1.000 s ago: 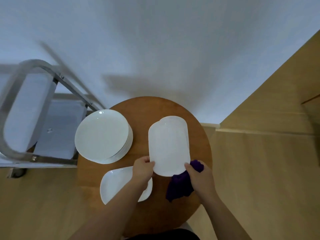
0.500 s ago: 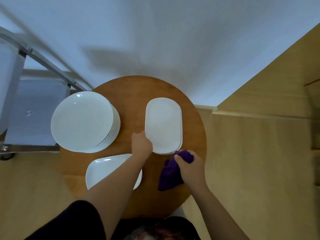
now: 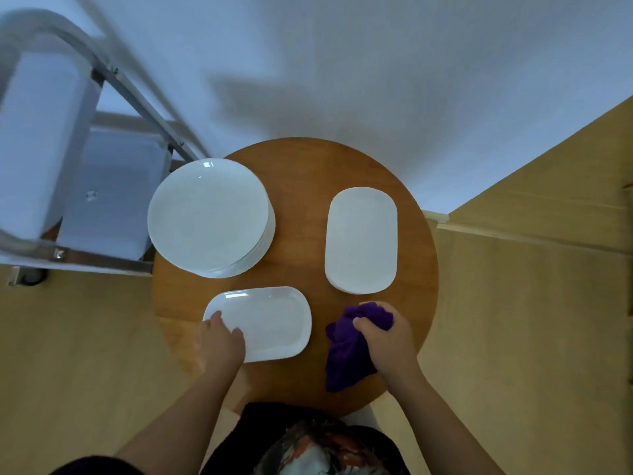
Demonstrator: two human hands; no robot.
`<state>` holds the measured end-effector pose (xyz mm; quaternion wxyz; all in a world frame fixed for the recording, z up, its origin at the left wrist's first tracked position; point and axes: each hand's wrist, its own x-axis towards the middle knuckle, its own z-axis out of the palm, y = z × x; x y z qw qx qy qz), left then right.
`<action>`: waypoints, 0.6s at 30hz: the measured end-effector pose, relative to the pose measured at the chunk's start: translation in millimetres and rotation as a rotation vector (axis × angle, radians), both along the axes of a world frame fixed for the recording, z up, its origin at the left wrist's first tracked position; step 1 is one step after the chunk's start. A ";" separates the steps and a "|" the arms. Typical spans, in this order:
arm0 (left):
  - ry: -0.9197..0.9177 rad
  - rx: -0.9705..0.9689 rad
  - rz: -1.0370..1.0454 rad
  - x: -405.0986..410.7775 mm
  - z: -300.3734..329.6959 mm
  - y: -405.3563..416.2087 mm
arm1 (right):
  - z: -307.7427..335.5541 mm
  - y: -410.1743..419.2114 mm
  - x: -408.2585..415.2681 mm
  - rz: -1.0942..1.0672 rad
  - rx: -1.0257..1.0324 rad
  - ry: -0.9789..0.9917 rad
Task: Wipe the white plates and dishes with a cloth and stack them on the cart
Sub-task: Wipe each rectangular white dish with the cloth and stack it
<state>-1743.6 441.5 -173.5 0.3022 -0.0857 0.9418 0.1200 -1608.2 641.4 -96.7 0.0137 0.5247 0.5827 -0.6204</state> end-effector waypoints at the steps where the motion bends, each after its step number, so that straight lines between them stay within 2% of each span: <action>1: -0.006 -0.032 0.054 -4.8 -2.7 -15.0 | -0.3 -6.1 -0.9 -0.001 -0.003 -0.002; 3: -0.048 -0.037 0.145 -15.5 -10.6 -35.1 | -1.1 -19.2 -1.5 -0.010 -0.006 -0.016; 5: -0.069 0.062 0.171 -22.7 -17.2 -44.6 | -2.2 -32.2 -0.6 -0.019 -0.007 -0.039; 10: -0.067 0.094 0.125 -31.0 -21.7 -54.7 | -1.3 -63.5 -2.3 -0.016 -0.015 -0.079; 15: -0.081 0.210 -0.014 -32.0 -19.2 -68.8 | 4.3 -85.2 -9.7 -0.002 -0.002 -0.057; 18: -0.036 0.174 -0.070 -30.7 -17.8 -73.9 | 8.0 -95.4 -12.5 -0.001 0.005 -0.052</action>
